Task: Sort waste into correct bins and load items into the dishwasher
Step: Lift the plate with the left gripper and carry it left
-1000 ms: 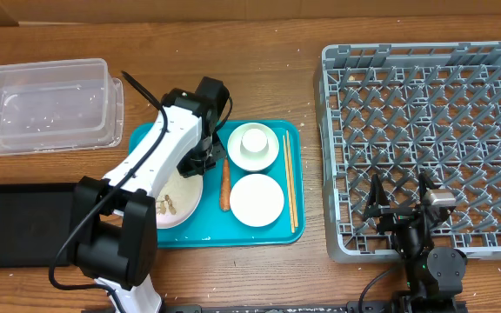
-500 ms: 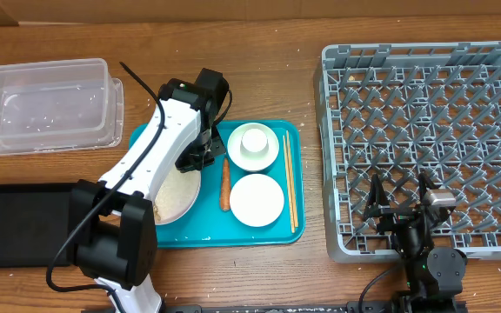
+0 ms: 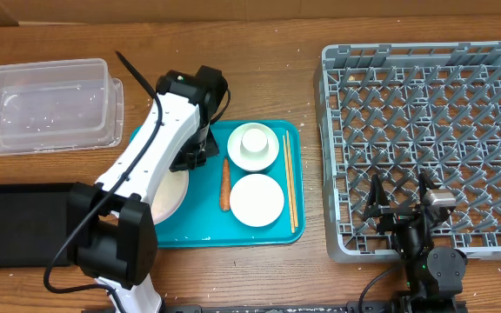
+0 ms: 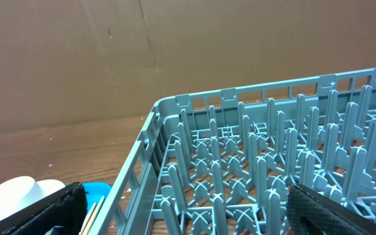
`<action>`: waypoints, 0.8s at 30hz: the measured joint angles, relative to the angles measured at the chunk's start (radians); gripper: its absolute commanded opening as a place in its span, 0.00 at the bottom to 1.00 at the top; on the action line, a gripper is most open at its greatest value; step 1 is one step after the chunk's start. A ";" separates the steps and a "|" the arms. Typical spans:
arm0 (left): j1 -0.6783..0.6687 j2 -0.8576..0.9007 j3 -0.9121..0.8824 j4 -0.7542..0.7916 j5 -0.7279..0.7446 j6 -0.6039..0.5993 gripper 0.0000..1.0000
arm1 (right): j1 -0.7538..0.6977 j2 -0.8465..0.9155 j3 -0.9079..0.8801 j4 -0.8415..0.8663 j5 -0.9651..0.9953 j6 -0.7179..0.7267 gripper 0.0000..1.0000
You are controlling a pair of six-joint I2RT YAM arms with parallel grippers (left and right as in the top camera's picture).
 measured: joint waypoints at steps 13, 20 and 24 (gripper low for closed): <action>0.152 0.000 0.095 -0.090 -0.035 0.016 0.04 | 0.000 0.000 0.000 0.000 0.000 0.000 1.00; 0.301 0.001 0.099 -0.079 -0.041 0.027 0.04 | 0.000 0.000 0.000 0.000 0.000 0.000 1.00; 0.396 0.002 0.099 -0.051 -0.040 0.050 0.04 | 0.000 0.000 0.000 0.000 0.000 0.000 1.00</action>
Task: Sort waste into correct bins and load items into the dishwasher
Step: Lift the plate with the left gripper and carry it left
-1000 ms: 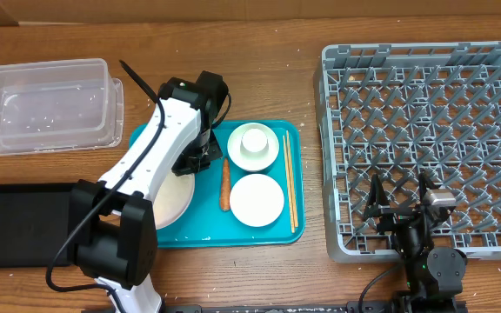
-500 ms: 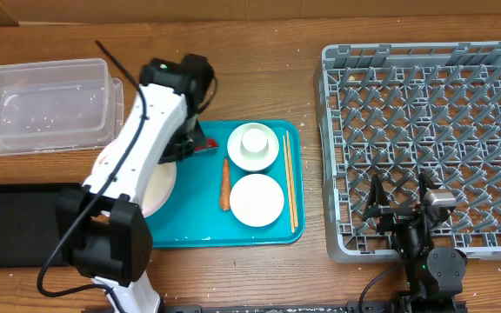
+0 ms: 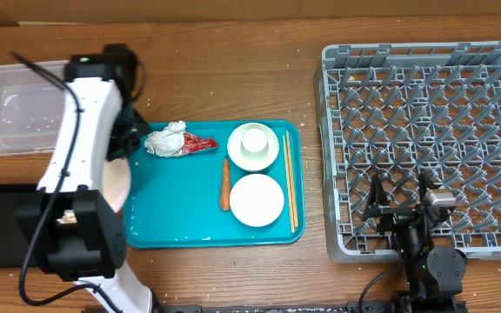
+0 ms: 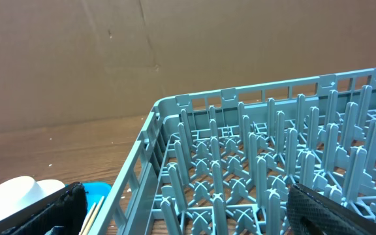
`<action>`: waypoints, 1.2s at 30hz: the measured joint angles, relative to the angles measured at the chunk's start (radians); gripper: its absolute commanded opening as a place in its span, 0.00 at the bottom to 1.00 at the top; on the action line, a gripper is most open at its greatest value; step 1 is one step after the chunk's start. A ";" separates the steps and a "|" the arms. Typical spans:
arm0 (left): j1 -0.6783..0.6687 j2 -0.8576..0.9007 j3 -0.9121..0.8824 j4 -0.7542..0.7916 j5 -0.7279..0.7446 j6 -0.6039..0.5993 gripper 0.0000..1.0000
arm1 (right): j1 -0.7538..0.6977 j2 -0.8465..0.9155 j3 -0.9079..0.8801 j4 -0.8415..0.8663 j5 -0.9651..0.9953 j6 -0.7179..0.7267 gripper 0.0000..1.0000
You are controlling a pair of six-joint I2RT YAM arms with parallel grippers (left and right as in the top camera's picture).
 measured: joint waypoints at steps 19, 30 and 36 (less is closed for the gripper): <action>0.410 0.000 0.000 0.235 0.144 0.152 0.04 | 0.000 0.000 0.000 0.000 0.000 0.000 1.00; 0.561 0.000 0.000 0.260 0.321 0.195 0.04 | 0.000 0.000 0.000 0.000 0.000 0.000 1.00; 0.615 0.000 0.000 0.300 0.418 0.236 0.04 | 0.000 0.000 0.000 0.000 0.000 0.000 1.00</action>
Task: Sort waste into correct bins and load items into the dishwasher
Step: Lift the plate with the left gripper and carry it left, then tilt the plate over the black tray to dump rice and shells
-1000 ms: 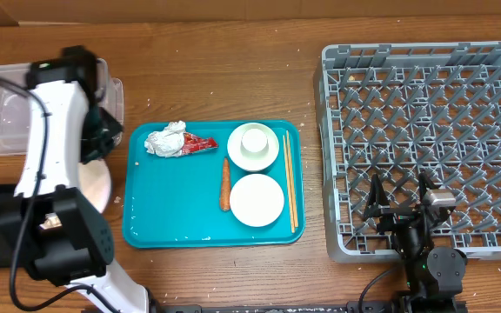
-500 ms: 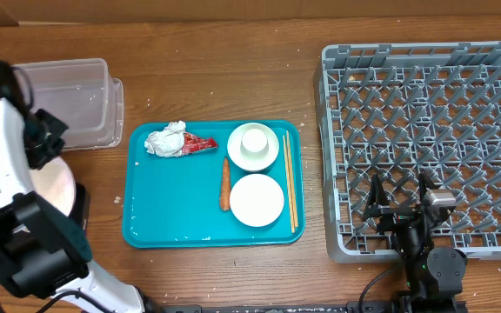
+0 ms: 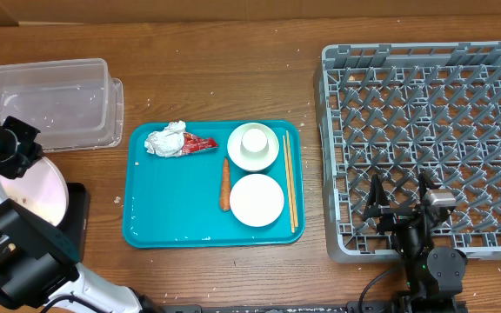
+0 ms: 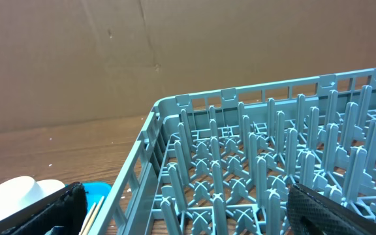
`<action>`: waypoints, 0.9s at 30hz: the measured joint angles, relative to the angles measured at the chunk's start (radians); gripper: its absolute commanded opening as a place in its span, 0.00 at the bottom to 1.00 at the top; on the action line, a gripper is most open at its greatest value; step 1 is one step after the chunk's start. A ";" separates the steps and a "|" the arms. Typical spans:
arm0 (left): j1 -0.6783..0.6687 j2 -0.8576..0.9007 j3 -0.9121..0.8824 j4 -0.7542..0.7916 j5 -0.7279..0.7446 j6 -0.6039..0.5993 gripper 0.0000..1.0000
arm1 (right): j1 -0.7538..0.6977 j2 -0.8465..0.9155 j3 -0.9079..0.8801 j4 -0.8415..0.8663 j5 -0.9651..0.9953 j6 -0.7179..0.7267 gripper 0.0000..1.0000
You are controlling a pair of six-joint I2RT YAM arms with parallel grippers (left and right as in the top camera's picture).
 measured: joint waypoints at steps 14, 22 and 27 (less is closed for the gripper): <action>0.095 0.000 0.000 0.006 0.248 0.050 0.04 | 0.000 0.000 0.000 0.000 0.000 0.000 1.00; 0.212 0.000 0.000 -0.025 0.384 0.116 0.04 | 0.000 0.000 0.000 0.000 -0.001 0.000 1.00; 0.259 0.000 0.000 -0.056 0.465 0.146 0.04 | 0.000 0.000 0.000 0.000 -0.001 0.000 1.00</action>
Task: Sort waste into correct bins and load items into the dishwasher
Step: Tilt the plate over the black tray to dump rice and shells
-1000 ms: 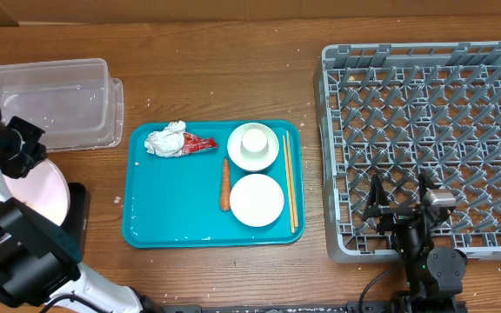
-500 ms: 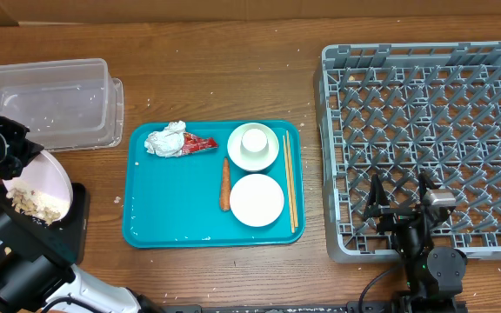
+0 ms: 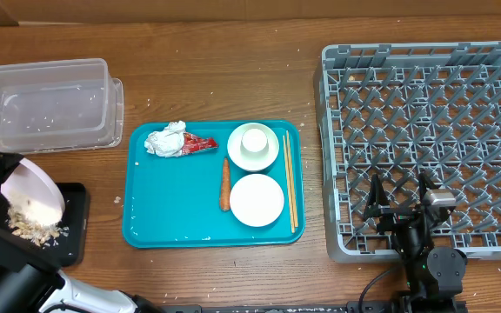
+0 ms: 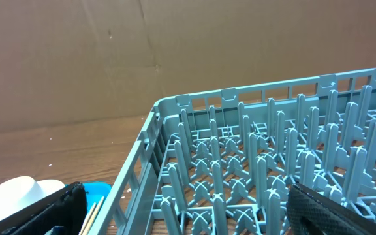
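At the far left of the overhead view my left gripper is shut on a pink plate [image 3: 35, 196], which is tilted steeply over the black bin [image 3: 70, 233]. Food scraps [image 3: 31, 229] lie in that bin under the plate's lower edge. The teal tray [image 3: 181, 204] holds a crumpled white and red wrapper [image 3: 174, 140], a carrot [image 3: 225, 183], a cup on a saucer [image 3: 253, 144], a white dish [image 3: 257, 200] and chopsticks [image 3: 290, 183]. My right gripper [image 3: 400, 209] [image 4: 188, 219] is open, low over the front edge of the grey dish rack [image 3: 337, 130], holding nothing.
A clear plastic bin [image 3: 46, 104] stands at the back left, behind the black bin. The rack [image 4: 253, 163] fills the right side of the table, with rows of upright pegs. Bare wood lies between tray and rack.
The pink plate, held nearly flat over the black bin before, is now tipped steeply, and scraps lie in the bin. My right arm has not moved.
My left gripper was at the pink plate on the tray's left part. Then the plate was off the tray's left edge, uncovering the crumpled wrapper. Later it was over the black bin at far left, and now it is tipped with scraps in the bin. The right gripper stayed open.
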`<action>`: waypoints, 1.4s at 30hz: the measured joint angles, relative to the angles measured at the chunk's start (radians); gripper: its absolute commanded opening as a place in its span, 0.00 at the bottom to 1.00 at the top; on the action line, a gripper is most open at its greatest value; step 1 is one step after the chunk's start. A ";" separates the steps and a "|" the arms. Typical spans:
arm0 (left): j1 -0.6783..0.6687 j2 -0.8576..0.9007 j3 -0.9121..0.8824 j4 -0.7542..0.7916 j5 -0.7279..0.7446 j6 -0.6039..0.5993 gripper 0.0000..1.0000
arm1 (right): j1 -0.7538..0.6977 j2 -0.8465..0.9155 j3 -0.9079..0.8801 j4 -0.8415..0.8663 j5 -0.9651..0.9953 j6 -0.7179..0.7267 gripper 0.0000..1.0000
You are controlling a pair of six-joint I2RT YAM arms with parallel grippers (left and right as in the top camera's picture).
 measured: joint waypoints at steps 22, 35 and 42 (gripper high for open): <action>0.194 0.000 0.000 -0.060 0.234 0.140 0.04 | 0.000 0.000 0.000 0.000 0.000 0.000 1.00; 0.225 0.000 0.002 -0.116 0.345 0.205 0.04 | 0.000 0.000 0.000 0.000 0.000 0.000 1.00; 0.227 0.000 0.002 -0.121 0.364 0.212 0.04 | 0.000 0.000 0.000 0.000 0.000 0.000 1.00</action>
